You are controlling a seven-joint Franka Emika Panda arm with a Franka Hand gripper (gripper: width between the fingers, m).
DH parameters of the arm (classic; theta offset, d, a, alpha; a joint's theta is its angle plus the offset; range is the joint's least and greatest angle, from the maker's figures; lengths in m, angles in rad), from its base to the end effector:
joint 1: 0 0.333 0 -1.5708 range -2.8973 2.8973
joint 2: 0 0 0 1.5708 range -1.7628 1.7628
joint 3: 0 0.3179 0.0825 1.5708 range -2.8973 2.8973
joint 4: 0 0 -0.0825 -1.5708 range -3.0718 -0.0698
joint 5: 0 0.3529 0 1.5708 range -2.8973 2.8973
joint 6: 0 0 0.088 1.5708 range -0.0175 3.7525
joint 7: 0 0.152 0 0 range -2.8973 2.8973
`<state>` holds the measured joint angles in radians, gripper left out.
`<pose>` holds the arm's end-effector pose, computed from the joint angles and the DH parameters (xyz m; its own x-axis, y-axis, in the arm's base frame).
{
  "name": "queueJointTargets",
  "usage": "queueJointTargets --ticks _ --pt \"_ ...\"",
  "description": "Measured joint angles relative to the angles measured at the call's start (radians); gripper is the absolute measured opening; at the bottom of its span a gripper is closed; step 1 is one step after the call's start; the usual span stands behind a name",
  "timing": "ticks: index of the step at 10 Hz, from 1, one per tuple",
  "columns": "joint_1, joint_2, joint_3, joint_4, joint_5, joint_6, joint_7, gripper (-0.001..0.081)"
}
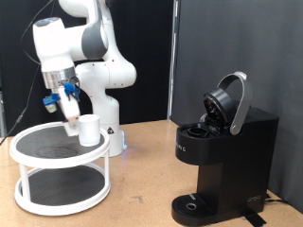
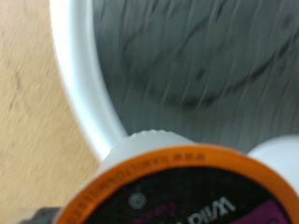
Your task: Make a cup of coffee with the keurig machine
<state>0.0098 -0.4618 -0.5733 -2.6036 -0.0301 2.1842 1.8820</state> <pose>0.3184 -0.1900 0.3593 -0.7120 -0.6726 -0.2019 -0.6968 0.7123 0.0846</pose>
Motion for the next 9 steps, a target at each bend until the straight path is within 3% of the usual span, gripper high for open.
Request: queueJointTargets --ticks 5,9 --pt "0.094 -0.005 0.067 0.071 0.186 -0.065 0.060 0.0441" --pt "0.100 -0.005 0.077 0.079 0.220 -0.065 0.067 0.0441"
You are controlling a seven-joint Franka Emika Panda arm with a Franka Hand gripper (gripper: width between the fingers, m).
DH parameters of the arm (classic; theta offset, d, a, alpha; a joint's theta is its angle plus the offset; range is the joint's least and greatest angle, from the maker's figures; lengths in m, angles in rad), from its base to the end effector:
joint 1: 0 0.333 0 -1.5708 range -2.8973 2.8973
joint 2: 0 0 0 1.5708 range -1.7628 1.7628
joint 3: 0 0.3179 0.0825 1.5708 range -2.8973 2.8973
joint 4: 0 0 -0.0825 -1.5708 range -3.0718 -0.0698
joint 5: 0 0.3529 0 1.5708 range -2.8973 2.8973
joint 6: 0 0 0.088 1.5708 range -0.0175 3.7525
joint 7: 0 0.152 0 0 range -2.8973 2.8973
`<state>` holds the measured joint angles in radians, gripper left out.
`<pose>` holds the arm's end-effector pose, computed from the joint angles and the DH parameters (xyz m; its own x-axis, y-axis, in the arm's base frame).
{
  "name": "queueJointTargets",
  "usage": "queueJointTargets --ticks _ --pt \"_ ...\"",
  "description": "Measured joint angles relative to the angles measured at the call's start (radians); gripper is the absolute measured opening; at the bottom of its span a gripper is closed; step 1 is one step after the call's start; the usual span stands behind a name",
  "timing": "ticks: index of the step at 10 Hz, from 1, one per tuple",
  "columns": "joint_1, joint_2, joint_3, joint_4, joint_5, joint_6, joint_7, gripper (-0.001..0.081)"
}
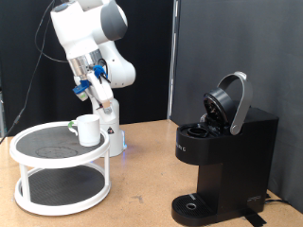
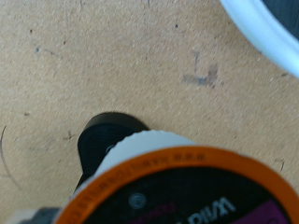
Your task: Make a cup of coffee with the keurig machine
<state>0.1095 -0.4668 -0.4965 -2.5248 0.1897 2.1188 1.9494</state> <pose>0.3610 -0.1265 0.3996 -0.7065 -0.6228 -0.3360 -0.6935 0.7040 0.1531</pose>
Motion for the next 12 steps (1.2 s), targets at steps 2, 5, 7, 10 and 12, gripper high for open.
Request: queueJointTargets --ticks 2,5,7,10,12 --pt "0.009 -0.001 0.002 0.012 0.054 -0.001 -0.001 0.0441" --pt "0.033 -0.001 0.023 0.055 0.109 -0.040 0.015 0.0441" --pt "0.058 -0.002 0.042 0.088 0.159 -0.068 0.020 0.0441" --pt "0.083 -0.002 0.072 0.134 0.225 -0.075 0.056 0.0441" --pt "0.097 0.000 0.086 0.171 0.245 -0.100 0.081 0.0441"
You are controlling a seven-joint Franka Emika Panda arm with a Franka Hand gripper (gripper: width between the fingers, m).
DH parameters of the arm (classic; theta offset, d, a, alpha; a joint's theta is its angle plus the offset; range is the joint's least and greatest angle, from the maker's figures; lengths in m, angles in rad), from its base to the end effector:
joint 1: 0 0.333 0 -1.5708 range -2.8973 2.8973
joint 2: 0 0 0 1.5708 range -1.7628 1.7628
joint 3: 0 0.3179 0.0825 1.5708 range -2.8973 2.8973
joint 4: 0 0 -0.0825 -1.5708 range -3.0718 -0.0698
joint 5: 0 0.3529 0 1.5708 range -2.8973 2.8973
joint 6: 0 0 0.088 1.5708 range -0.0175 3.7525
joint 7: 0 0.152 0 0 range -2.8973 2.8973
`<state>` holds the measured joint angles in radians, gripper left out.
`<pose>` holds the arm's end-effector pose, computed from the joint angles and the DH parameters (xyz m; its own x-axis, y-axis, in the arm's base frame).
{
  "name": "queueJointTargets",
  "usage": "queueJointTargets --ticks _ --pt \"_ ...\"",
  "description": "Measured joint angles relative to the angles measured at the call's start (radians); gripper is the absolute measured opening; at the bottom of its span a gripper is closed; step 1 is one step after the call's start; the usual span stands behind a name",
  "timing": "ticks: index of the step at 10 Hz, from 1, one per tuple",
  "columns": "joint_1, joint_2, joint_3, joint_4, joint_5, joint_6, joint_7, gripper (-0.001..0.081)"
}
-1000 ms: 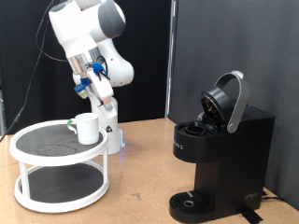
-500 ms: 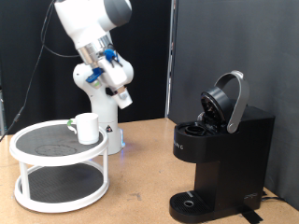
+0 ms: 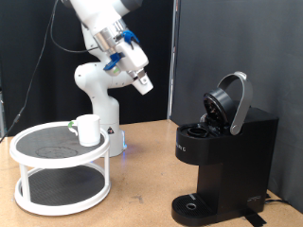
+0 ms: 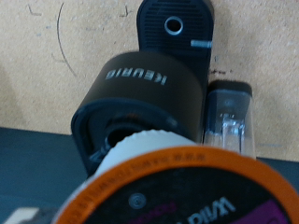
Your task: Make a cup of coffee with the keurig machine
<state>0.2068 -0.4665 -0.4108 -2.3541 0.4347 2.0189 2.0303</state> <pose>0.4039 -0.0519 0.4834 -0.6639 -0.5506 -0.5061 -0.7171 0.6608 0.2219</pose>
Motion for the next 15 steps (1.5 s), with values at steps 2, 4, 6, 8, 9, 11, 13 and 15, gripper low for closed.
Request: queueJointTargets --ticks 2,4,6,8,9,11,13,15 --pt "0.011 0.002 0.013 0.033 0.015 -0.008 0.025 0.0441" --pt "0.015 0.008 0.027 0.058 0.030 -0.005 0.052 0.0441" --pt "0.016 0.024 0.043 0.075 0.052 0.023 0.065 0.0441" --pt "0.017 0.039 0.057 0.090 0.066 0.036 0.081 0.0441" --pt "0.017 0.049 0.061 0.102 0.071 0.036 0.086 0.0441" --pt "0.018 0.065 0.070 0.123 0.083 0.036 0.089 0.0441" --pt "0.018 0.078 0.075 0.139 0.088 0.035 0.095 0.0441" --pt "0.018 0.081 0.077 0.146 0.088 0.028 0.098 0.0441"
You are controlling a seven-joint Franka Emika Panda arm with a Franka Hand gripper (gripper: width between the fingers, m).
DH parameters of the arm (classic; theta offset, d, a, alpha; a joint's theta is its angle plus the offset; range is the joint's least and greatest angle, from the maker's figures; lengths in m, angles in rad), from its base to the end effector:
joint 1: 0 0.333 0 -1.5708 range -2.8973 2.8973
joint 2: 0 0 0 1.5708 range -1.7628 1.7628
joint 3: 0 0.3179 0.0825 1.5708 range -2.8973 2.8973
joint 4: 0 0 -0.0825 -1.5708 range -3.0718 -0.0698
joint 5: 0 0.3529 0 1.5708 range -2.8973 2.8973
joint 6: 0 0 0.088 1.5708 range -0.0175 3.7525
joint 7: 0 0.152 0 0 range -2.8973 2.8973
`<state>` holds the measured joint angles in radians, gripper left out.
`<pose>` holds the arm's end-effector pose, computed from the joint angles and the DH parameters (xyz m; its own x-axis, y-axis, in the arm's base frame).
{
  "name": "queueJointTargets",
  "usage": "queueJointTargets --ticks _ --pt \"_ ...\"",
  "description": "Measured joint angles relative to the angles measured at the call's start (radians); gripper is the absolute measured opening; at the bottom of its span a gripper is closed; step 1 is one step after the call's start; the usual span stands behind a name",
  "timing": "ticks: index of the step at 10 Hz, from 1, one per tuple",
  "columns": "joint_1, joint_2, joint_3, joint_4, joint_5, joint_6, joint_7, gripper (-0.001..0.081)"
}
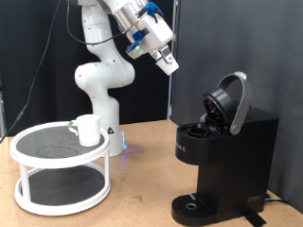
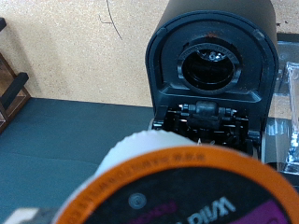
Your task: Make a cup of coffee with the keurig machine
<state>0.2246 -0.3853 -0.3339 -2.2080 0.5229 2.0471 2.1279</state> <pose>0.4462 -0.0153 0.5299 -0.6677 -0.4941 -0.5568 -0.6891 0.6933 0.2111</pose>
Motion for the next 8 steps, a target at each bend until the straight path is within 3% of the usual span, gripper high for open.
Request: queueJointTargets --ticks 2,5,8 --pt "0.000 0.000 -0.001 0.000 0.001 -0.019 -0.007 0.0441" --pt "0.005 0.012 -0.002 0.022 0.018 -0.122 -0.029 0.0441" --pt "0.022 0.073 0.016 0.065 0.016 -0.166 -0.027 0.0441"
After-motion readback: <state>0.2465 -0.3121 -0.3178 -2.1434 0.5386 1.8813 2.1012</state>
